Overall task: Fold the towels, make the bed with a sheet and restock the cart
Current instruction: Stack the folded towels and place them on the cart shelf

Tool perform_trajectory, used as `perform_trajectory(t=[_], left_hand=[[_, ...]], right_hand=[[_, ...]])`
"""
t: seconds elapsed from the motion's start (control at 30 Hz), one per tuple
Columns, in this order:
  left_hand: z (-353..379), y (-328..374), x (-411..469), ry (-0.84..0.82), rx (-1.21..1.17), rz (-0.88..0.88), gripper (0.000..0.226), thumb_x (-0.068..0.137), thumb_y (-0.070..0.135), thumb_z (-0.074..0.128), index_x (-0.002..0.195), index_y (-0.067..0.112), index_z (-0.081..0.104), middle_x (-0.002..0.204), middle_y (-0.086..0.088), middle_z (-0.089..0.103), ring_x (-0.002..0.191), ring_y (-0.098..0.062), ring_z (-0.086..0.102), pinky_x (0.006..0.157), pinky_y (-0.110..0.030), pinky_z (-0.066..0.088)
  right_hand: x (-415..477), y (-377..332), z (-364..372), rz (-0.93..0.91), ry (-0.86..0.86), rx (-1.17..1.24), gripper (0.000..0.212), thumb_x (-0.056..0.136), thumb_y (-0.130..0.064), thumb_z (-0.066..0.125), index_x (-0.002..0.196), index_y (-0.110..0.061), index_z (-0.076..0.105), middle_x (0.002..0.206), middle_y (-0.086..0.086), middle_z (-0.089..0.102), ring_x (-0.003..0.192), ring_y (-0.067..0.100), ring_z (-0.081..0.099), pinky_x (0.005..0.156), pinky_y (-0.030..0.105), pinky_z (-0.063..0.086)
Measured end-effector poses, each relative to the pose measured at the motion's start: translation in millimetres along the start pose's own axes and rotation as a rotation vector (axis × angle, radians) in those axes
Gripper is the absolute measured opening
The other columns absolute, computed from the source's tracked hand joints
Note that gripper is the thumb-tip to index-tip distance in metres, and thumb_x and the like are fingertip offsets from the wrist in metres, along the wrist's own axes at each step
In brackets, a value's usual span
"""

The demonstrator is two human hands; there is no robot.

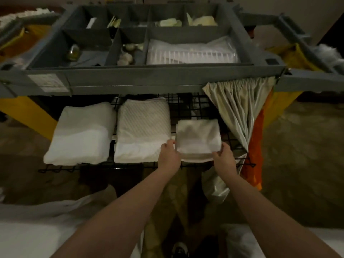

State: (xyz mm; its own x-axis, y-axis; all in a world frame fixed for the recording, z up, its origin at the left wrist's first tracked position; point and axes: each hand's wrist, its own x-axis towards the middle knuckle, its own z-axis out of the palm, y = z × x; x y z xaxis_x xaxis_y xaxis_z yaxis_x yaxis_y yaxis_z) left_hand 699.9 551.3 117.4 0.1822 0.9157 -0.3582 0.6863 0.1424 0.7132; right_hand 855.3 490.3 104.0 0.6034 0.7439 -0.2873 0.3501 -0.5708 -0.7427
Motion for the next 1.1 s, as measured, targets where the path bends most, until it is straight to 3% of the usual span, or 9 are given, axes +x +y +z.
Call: perform_trajectory(t=[0.17,0.33,0.53,0.67,0.77,0.87,0.93,1.03,1.1], left_hand=[[-0.2,-10.1,-14.6,0.004,0.095,0.109,0.030,0.098,0.019,0.043,0.129,0.017,0.044,0.124,-0.007,0.046,0.095,-0.016,0.048,0.077,-0.027,0.041],[-32.5,-31.2,-46.0,0.128,0.085,0.092,0.023,0.099,0.021,0.041,0.120,0.018,0.052,0.116,0.000,0.051,0.088,-0.008,0.047,0.069,-0.018,0.037],[-84.4,-81.2,-88.4,0.187,0.027,0.108,0.022,0.100,0.019,0.040,0.111,0.014,0.059,0.099,0.002,0.058,0.082,-0.007,0.048,0.064,-0.017,0.033],[-112.7,-124.5,-104.7,0.286,-0.172,0.082,0.018,0.098,0.019,0.046,0.108,0.013,0.060,0.093,0.005,0.056,0.079,-0.004,0.048,0.060,-0.005,0.034],[-120.1,-160.5,-100.2,0.293,-0.273,0.031,0.022,0.096,0.024,0.051,0.113,0.013,0.058,0.100,0.001,0.058,0.096,-0.016,0.055,0.072,-0.018,0.037],[-107.8,-186.7,-77.0,0.196,-0.347,-0.075,0.037,0.096,0.031,0.051,0.129,0.014,0.049,0.111,0.001,0.056,0.100,-0.014,0.052,0.082,-0.027,0.039],[-91.0,-194.8,-58.0,0.131,-0.465,-0.097,0.046,0.096,0.034,0.048,0.139,0.020,0.038,0.109,0.001,0.056,0.097,-0.016,0.054,0.081,-0.031,0.045],[-70.0,-191.3,-31.0,0.148,-0.623,-0.064,0.039,0.097,0.037,0.044,0.134,0.021,0.043,0.100,0.000,0.056,0.093,-0.018,0.055,0.083,-0.037,0.048],[-64.8,-188.9,-17.0,0.184,-0.762,-0.040,0.026,0.098,0.039,0.042,0.109,0.021,0.057,0.096,-0.002,0.059,0.091,-0.019,0.057,0.083,-0.037,0.049]], right_hand=[[-19.0,-5.2,5.1,-0.078,0.082,-0.463,0.062,0.096,-0.031,0.046,0.151,-0.023,0.016,0.154,0.005,0.020,0.140,0.030,0.019,0.112,0.048,0.023],[-51.9,-21.2,22.0,-0.113,0.043,-0.581,0.051,0.099,-0.040,0.036,0.148,-0.030,0.026,0.159,-0.003,0.013,0.146,0.022,0.004,0.116,0.050,0.008],[-117.7,-47.5,51.2,-0.192,0.162,-0.440,0.037,0.098,-0.034,0.041,0.134,-0.028,0.046,0.143,-0.005,0.040,0.138,0.018,0.026,0.115,0.044,0.018],[-153.1,-55.2,90.0,-0.157,0.136,-0.170,0.032,0.099,-0.030,0.042,0.127,-0.022,0.053,0.117,-0.002,0.058,0.118,0.022,0.048,0.101,0.042,0.037],[-160.5,-46.0,122.9,-0.042,0.078,0.102,0.036,0.099,-0.030,0.044,0.132,-0.015,0.048,0.104,-0.002,0.059,0.094,0.013,0.056,0.076,0.028,0.045],[-144.8,-36.4,148.4,0.121,0.127,0.310,0.048,0.099,-0.036,0.045,0.141,-0.013,0.038,0.111,0.002,0.058,0.096,0.016,0.057,0.077,0.026,0.041],[-127.5,-29.0,164.6,0.091,0.144,0.332,0.052,0.099,-0.038,0.044,0.143,-0.013,0.034,0.104,0.001,0.057,0.092,0.016,0.057,0.077,0.028,0.040],[-102.2,-25.4,180.7,0.023,0.192,0.368,0.037,0.099,-0.037,0.043,0.119,-0.007,0.053,0.090,0.000,0.058,0.086,0.015,0.057,0.069,0.022,0.039],[-90.9,-22.1,190.3,-0.017,0.270,0.457,0.033,0.101,-0.033,0.040,0.097,-0.005,0.057,0.080,0.001,0.056,0.077,0.014,0.054,0.059,0.017,0.037]])
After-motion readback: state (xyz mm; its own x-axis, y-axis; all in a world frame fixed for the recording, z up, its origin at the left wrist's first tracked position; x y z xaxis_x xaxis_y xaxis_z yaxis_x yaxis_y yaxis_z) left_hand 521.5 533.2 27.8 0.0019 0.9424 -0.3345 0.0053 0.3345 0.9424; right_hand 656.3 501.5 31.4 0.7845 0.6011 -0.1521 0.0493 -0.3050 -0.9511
